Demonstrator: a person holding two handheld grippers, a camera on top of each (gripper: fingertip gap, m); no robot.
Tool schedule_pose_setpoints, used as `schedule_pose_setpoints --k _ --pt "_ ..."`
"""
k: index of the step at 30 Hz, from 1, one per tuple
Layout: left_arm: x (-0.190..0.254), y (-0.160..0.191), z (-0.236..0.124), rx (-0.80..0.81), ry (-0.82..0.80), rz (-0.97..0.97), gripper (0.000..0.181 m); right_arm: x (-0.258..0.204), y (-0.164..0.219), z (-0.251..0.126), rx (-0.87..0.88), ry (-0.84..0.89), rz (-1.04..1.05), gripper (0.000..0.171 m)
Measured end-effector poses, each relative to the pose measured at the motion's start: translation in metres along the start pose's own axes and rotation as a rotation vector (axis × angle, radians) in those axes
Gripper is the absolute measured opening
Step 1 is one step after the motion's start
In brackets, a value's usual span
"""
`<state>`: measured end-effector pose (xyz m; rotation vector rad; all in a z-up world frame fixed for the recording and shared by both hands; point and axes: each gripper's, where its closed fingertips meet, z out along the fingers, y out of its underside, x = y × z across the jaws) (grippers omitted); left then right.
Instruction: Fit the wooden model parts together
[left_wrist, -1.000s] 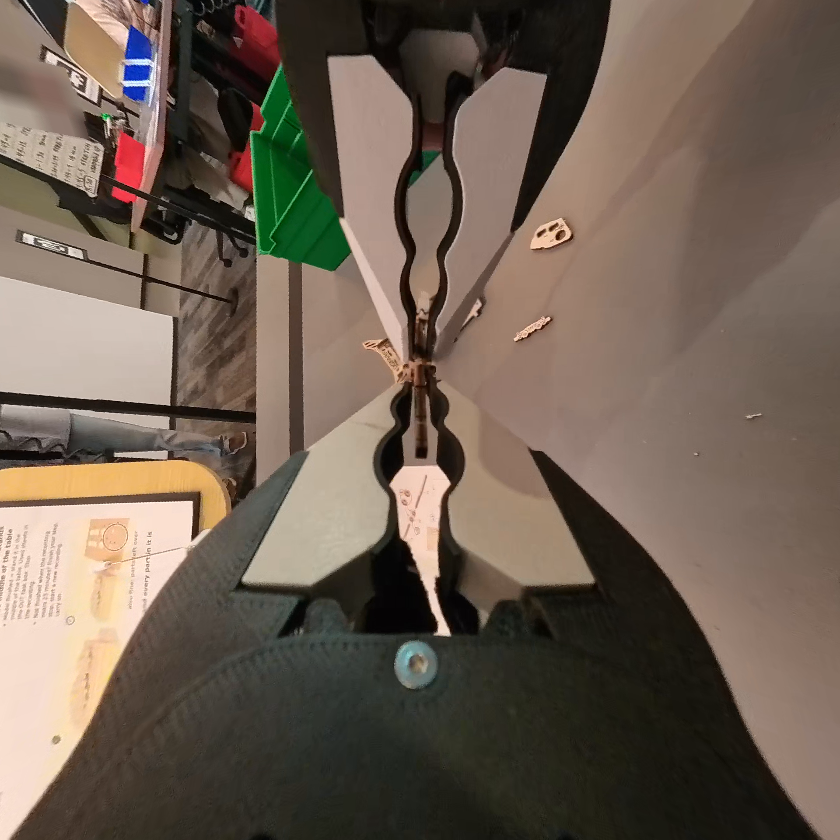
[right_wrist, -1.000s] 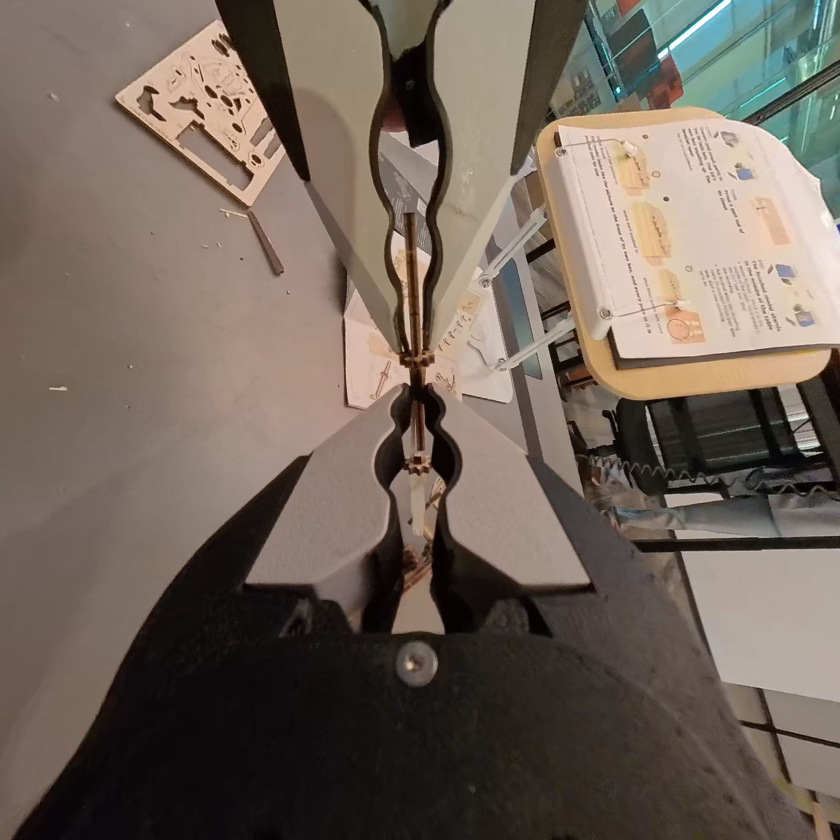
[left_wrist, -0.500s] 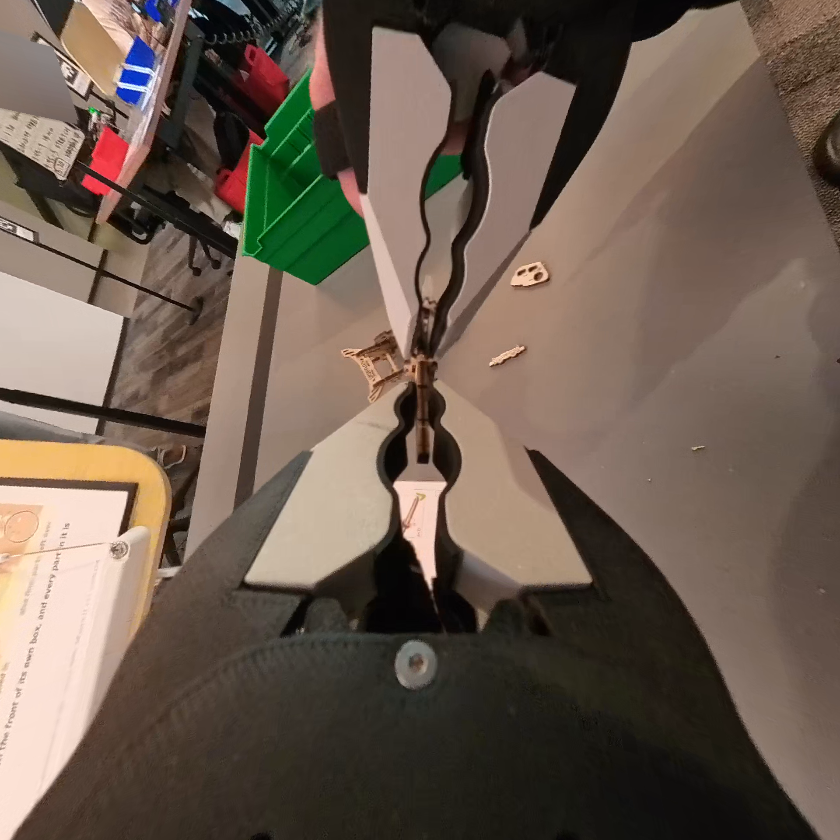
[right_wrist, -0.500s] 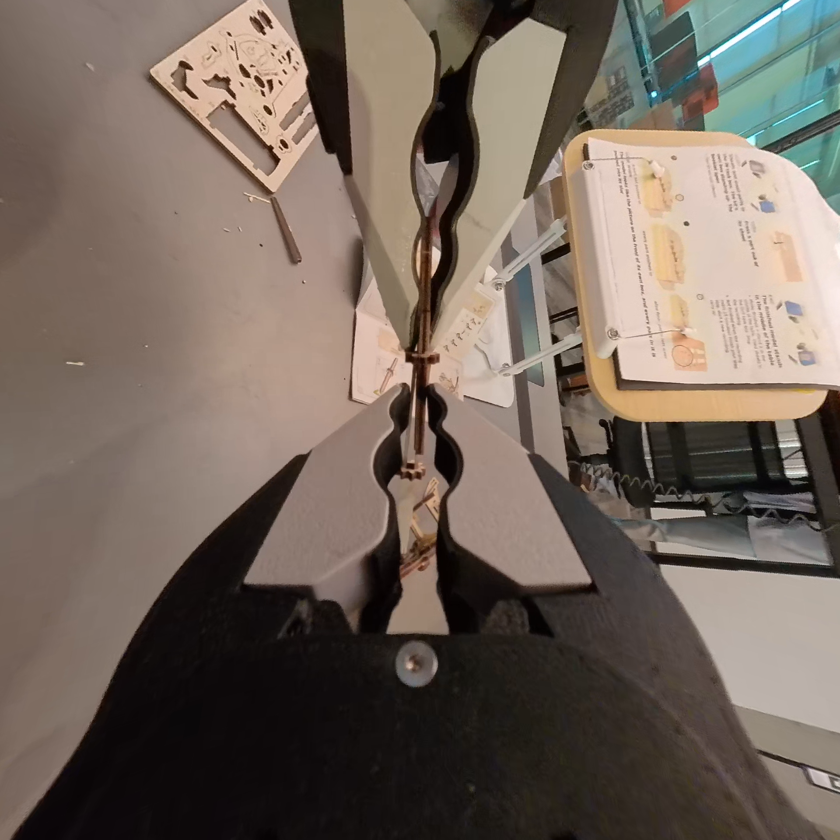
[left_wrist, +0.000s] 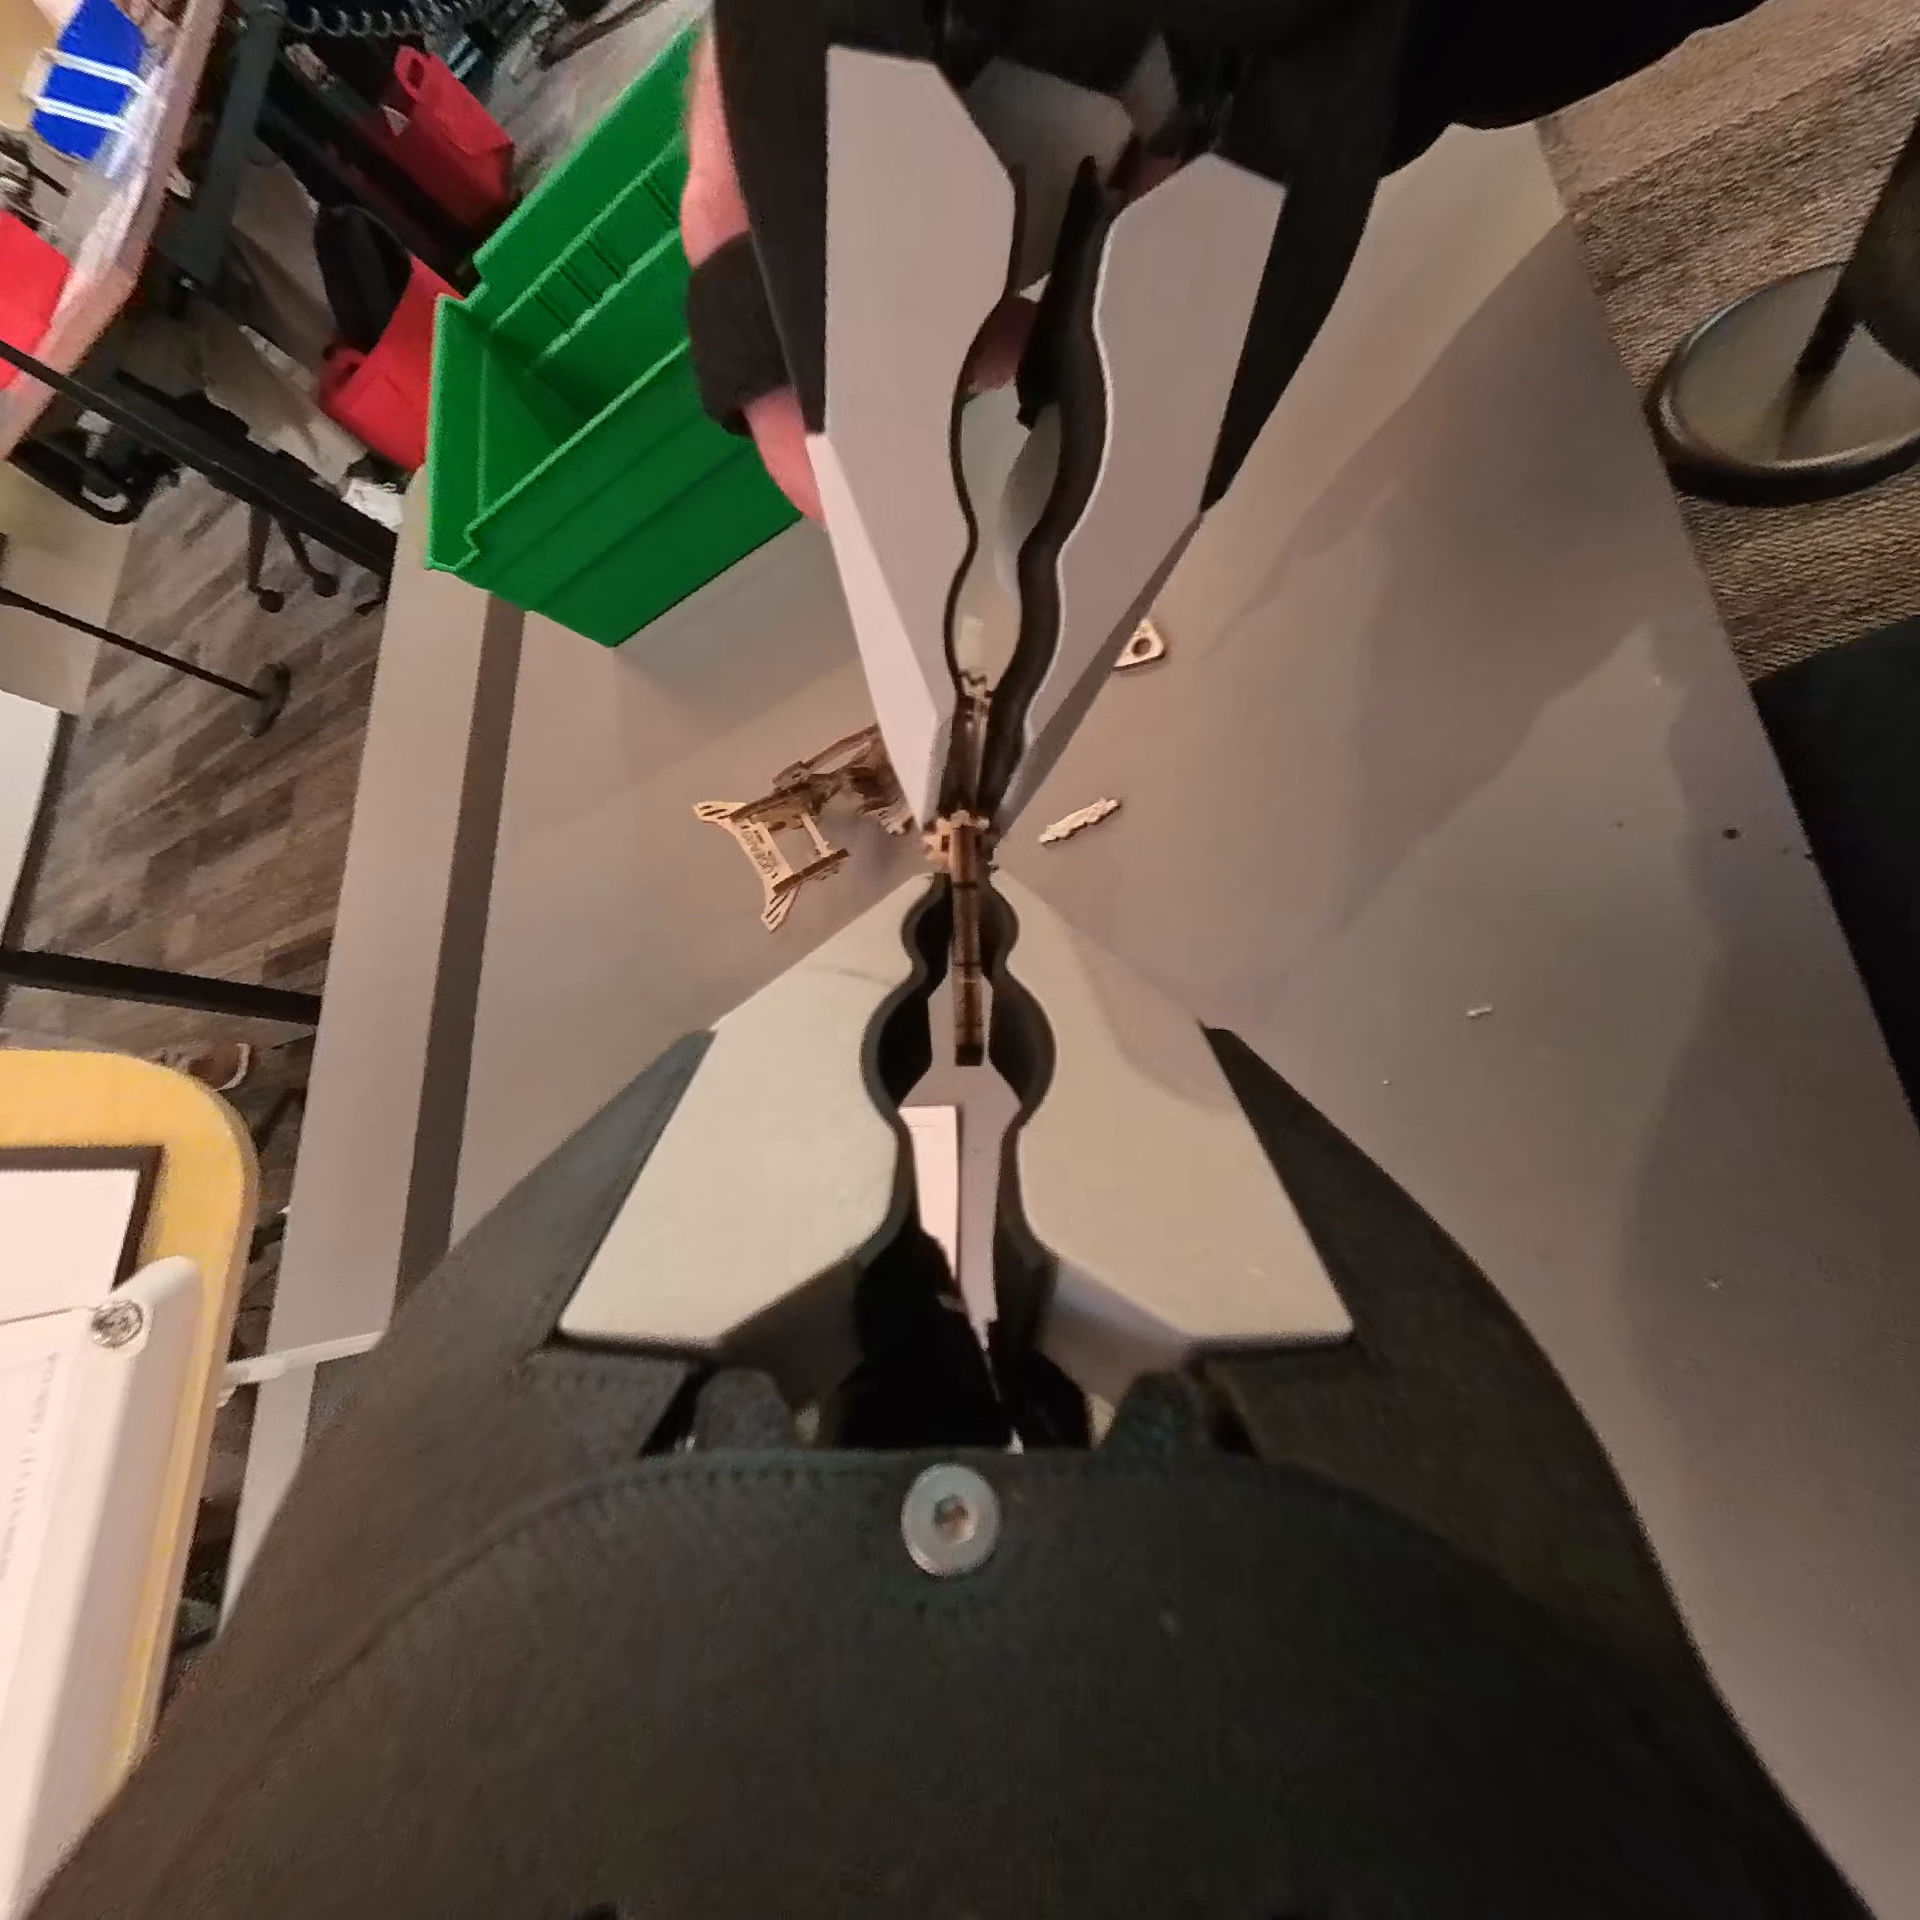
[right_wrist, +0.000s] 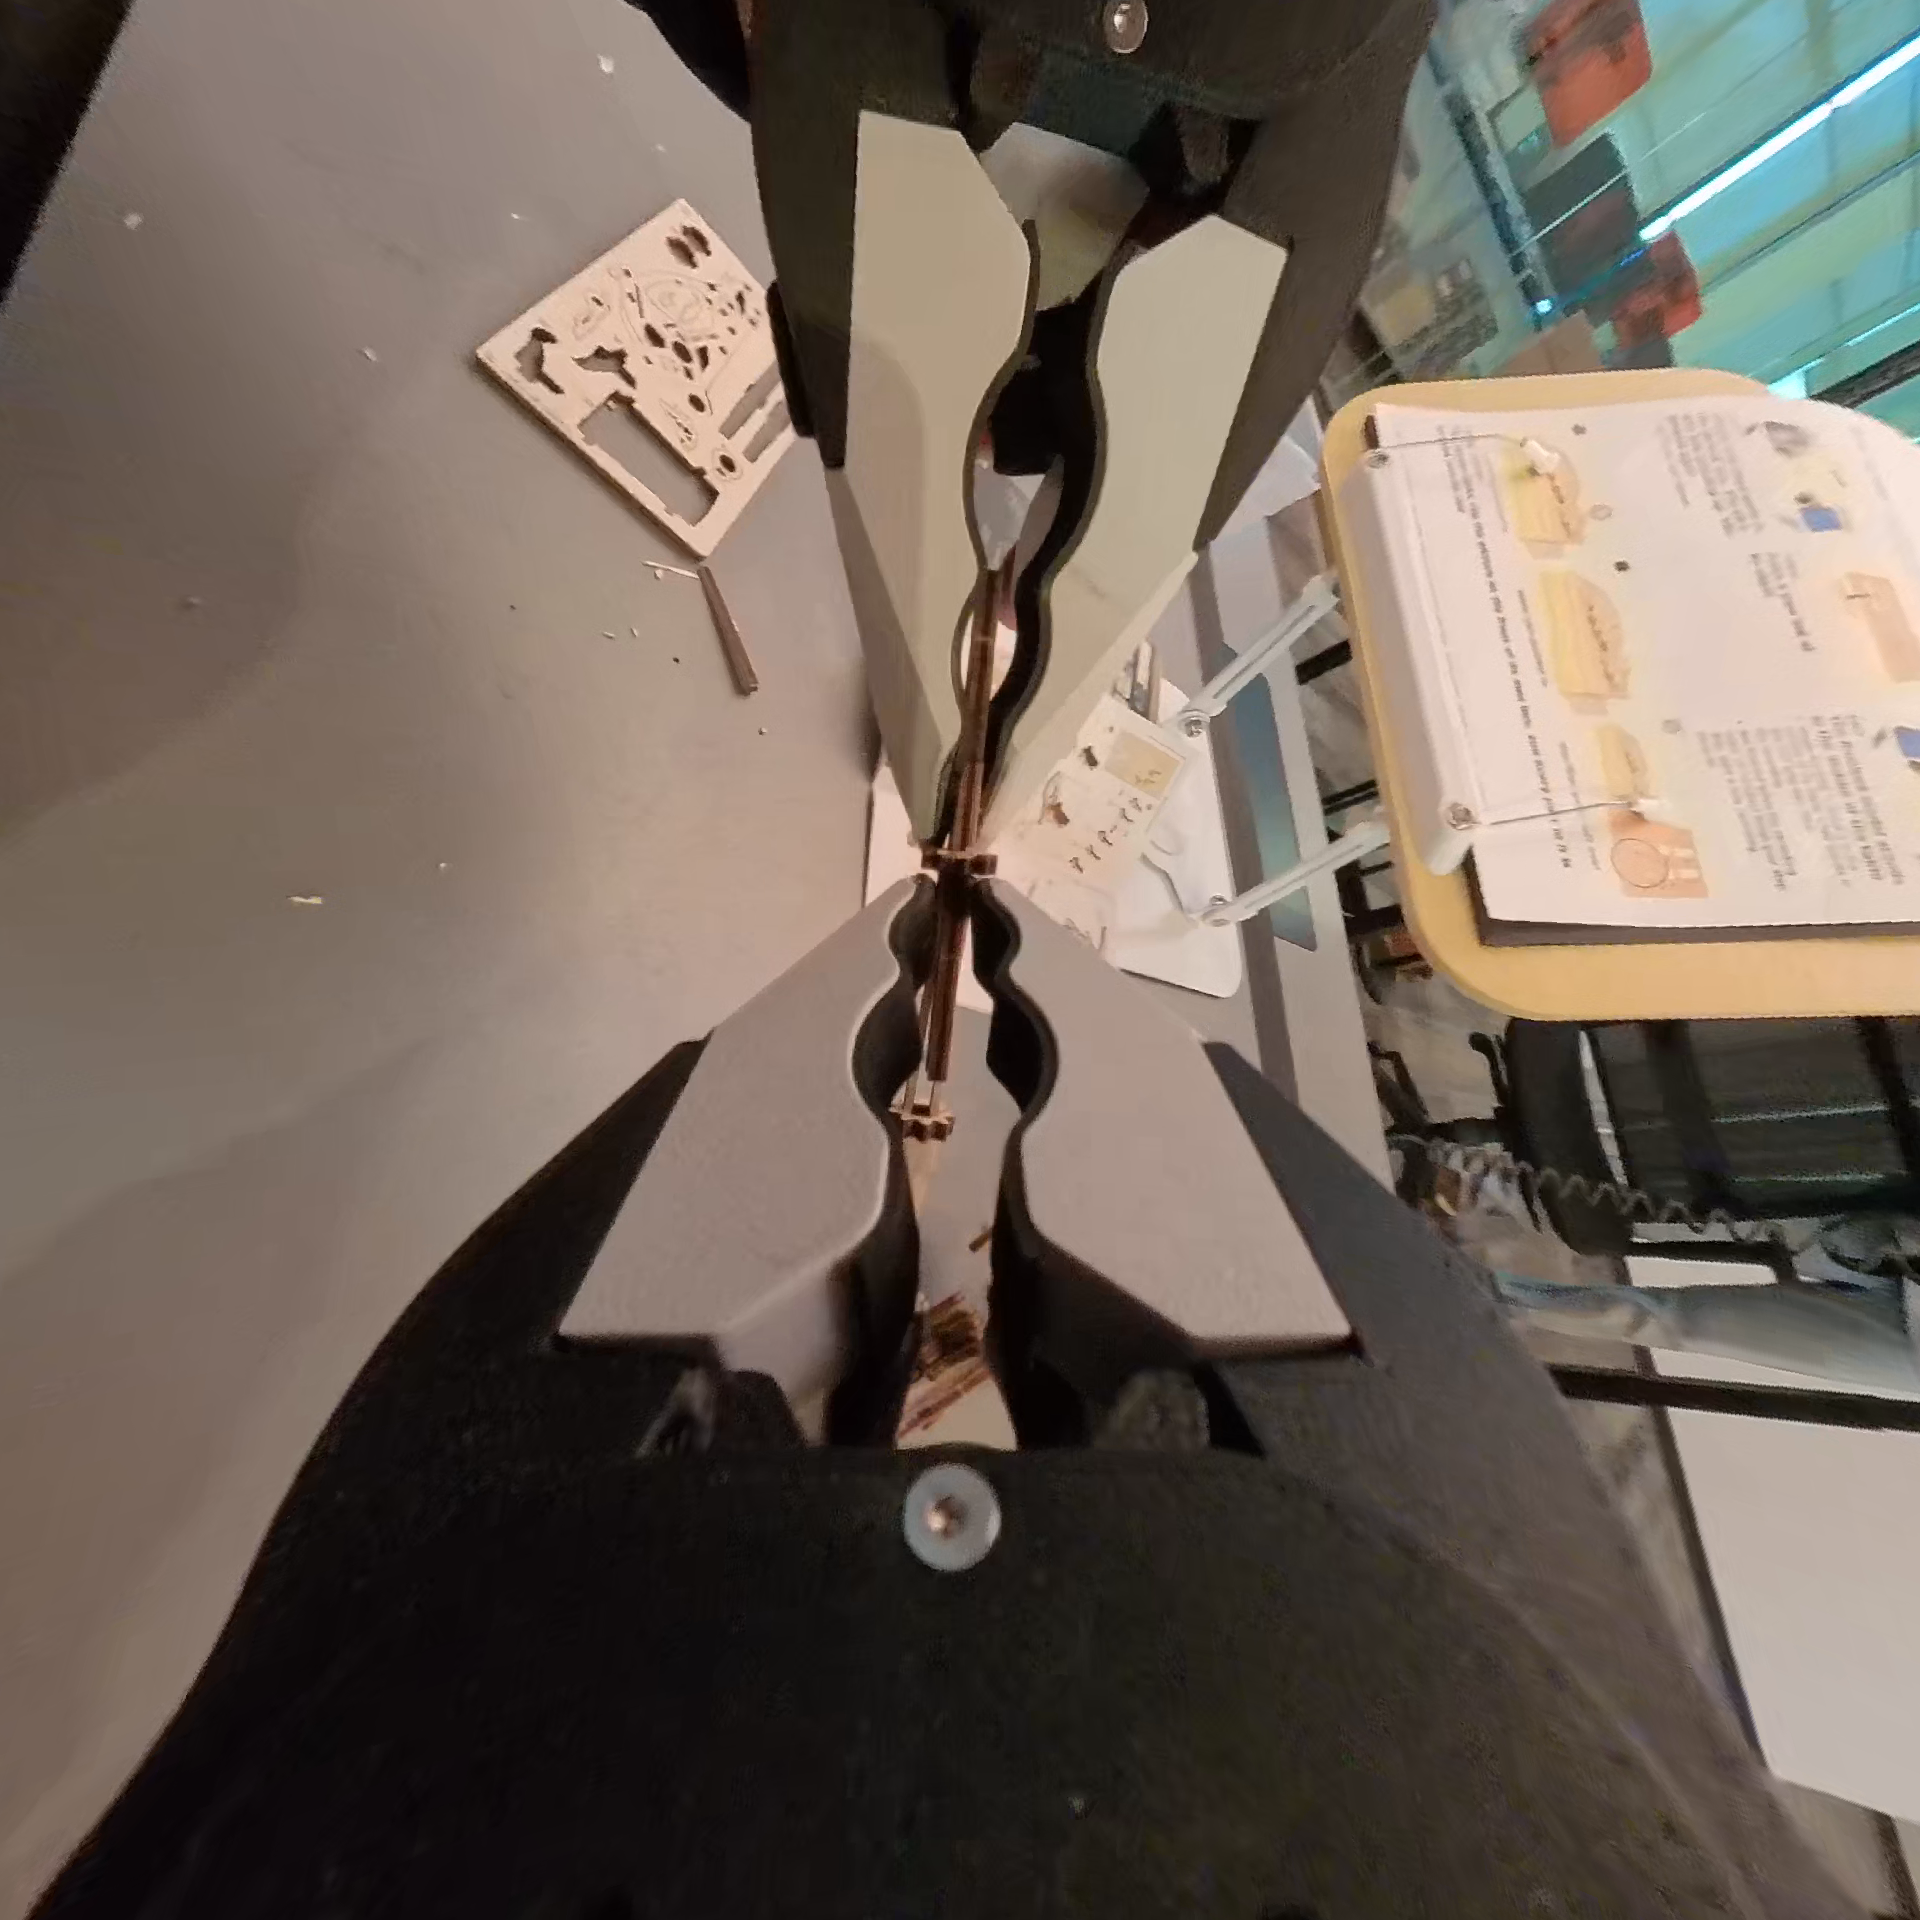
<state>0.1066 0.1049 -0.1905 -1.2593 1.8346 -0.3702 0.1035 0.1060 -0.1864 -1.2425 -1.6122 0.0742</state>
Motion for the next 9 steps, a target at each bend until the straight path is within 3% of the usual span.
schedule_pose_setpoints --k 9 --pt "-0.001 0.0013 -0.001 0.122 0.085 -0.182 0.002 0.0044 -0.0016 -0.0002 0.062 -0.081 0.253 0.006"
